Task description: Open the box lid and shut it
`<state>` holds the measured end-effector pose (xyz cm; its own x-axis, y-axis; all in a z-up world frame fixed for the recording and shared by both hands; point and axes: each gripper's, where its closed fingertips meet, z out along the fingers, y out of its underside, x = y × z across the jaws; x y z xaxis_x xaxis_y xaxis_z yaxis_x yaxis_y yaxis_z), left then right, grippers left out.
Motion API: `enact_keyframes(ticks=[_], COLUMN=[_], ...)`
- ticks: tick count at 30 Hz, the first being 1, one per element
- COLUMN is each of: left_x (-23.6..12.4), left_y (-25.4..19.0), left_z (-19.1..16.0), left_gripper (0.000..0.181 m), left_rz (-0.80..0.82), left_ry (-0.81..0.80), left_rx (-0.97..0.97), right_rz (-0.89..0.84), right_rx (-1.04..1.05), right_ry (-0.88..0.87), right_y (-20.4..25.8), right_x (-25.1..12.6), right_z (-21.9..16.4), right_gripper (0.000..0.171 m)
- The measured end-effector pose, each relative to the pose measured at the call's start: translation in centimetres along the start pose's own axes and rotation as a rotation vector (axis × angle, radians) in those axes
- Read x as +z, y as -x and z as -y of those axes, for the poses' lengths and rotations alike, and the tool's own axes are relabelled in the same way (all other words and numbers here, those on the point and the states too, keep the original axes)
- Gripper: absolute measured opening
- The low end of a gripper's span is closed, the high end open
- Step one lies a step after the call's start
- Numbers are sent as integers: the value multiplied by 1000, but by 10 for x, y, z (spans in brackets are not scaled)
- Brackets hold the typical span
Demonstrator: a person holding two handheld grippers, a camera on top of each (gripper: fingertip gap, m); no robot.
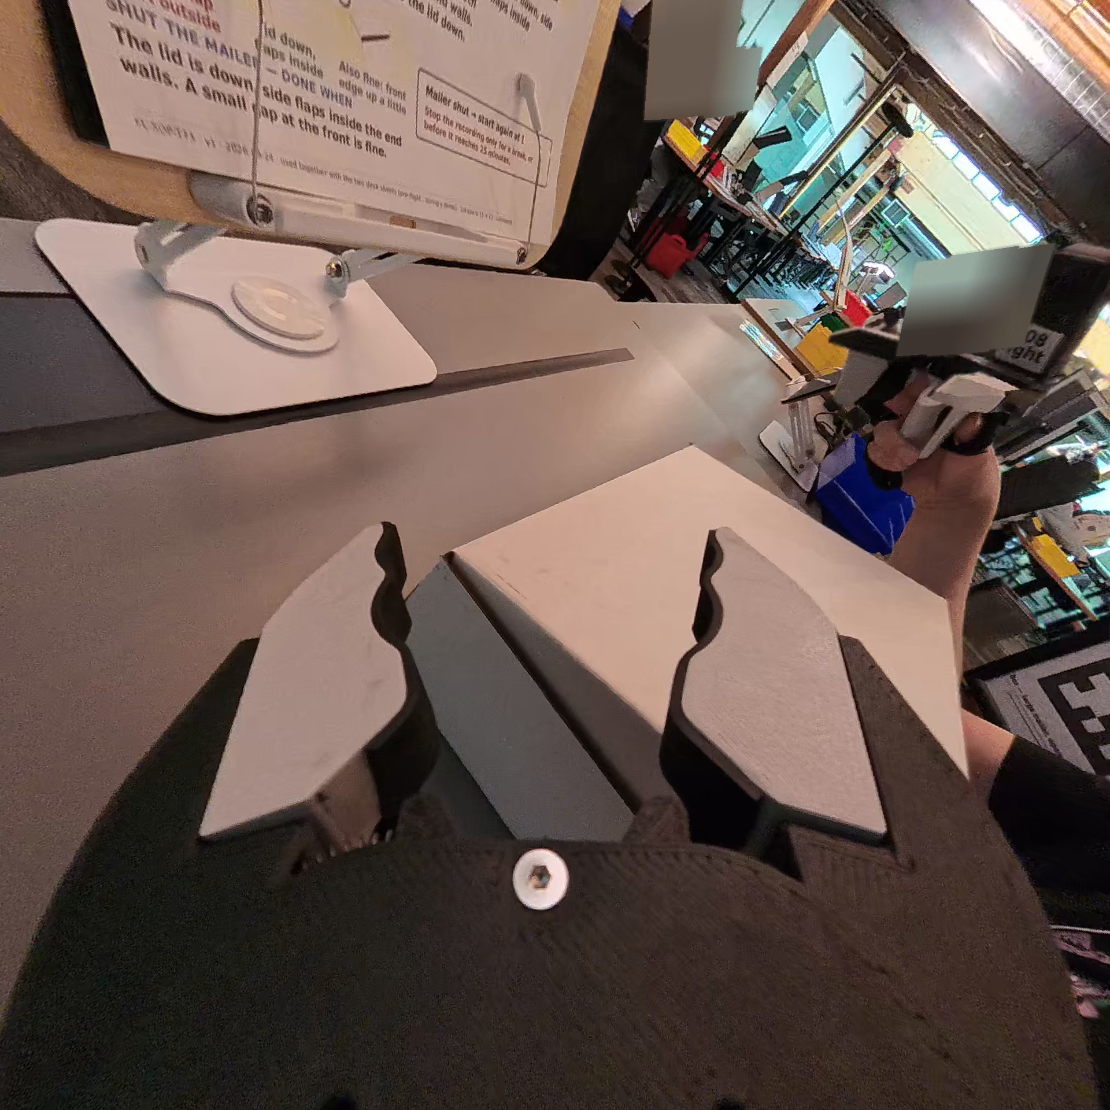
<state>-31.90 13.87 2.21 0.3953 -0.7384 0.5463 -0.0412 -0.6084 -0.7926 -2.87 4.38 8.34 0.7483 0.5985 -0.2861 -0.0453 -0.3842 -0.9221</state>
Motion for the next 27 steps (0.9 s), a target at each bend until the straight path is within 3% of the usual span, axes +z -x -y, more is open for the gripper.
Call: enact_keyframes(ticks=[5,8,12,17,21,27], left_x=[-17,-23,-21,-4,16,29], left_y=[-17,-22,-10,7,17,7], left_z=[-4,-1,-10,-12,-41,-54], left_gripper=[95,92,92,87,88,84], left_rz=[41,59,90,16,1,-66], left_ry=[66,48,90,42,178,238], left_rx=[46,25,-21,-158,-183,-199], right_rz=[-79,-12,-84,-87,-54,4], right_rx=[38,169,208,282,342,385], right_ry=[162,227,360,413,403,438], right_y=[-12,-10,-32,-46,-49,-44], right_x=[-10,-7,2,11,18,30], right_z=[-26,-43,-72,-90,-95,-106], right_gripper=[93,88,88,88,87,87])
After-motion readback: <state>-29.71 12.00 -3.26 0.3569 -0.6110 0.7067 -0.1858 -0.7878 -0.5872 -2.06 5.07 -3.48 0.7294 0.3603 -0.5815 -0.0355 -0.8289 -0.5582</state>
